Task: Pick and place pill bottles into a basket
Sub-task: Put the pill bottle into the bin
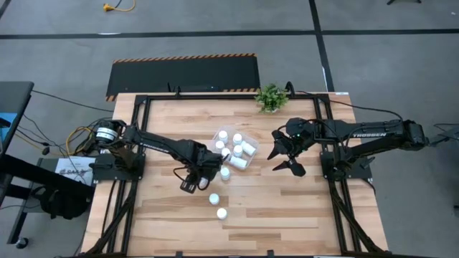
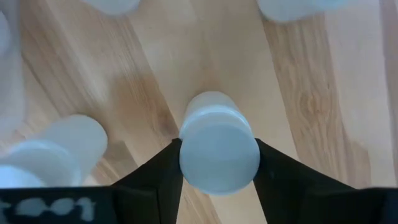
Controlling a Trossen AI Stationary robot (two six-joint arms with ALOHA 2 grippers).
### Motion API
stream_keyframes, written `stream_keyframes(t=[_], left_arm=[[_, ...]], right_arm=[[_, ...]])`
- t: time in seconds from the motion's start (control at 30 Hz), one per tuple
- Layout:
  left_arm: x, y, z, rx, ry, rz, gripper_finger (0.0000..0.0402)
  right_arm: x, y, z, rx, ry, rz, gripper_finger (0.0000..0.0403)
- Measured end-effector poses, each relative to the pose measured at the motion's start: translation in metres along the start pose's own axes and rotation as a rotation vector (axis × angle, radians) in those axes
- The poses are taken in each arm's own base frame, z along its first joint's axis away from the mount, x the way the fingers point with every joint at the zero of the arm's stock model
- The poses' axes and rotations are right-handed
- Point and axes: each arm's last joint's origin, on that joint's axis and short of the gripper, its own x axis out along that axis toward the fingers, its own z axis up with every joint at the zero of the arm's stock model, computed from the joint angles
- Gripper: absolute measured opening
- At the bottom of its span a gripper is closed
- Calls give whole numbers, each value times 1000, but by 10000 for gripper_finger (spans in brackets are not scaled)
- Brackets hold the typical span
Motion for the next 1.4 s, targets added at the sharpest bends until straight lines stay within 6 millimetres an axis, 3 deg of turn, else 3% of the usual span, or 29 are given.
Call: stream_keyframes(t=[0.8,1.4], left_arm=[[-57,6,18,9,-16,118,151],[-116,56,23,34,-153,313,152]], right_arm=[[0,0,0,-1,-1,5,218],[0,0,0,-1,-1,6,218]])
